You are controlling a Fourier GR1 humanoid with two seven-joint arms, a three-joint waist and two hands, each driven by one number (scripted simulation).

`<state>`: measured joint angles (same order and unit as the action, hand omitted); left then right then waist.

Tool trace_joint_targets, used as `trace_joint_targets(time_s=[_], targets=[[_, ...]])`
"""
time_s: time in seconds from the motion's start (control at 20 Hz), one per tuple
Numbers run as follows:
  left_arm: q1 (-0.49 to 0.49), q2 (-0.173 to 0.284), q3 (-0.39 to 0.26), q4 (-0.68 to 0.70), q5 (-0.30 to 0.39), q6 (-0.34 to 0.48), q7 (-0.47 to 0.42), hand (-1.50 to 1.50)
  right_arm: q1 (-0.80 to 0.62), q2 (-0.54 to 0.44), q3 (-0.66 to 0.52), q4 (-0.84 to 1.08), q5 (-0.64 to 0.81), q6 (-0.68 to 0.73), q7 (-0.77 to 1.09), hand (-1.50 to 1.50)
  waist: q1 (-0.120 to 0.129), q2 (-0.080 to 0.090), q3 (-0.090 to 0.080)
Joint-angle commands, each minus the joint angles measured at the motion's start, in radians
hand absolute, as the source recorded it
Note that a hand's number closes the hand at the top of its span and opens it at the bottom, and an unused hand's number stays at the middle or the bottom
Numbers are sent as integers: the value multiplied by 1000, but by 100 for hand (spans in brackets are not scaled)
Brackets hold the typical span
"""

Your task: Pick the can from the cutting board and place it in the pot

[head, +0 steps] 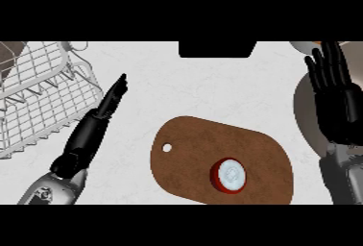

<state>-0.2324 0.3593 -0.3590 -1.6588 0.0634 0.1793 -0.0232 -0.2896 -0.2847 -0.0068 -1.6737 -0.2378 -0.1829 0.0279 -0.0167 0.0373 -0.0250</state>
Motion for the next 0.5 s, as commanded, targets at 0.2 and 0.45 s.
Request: trace_joint_targets(time_s=[0.2,0.45], targets=[[135,128,198,131,18,72,96,0,176,-145,126,99,37,187,192,150,45,-28,23],[221,140,241,172,51,87,141,0,260,-291,172,-29,471,20,-153,-150,8,-47,26]])
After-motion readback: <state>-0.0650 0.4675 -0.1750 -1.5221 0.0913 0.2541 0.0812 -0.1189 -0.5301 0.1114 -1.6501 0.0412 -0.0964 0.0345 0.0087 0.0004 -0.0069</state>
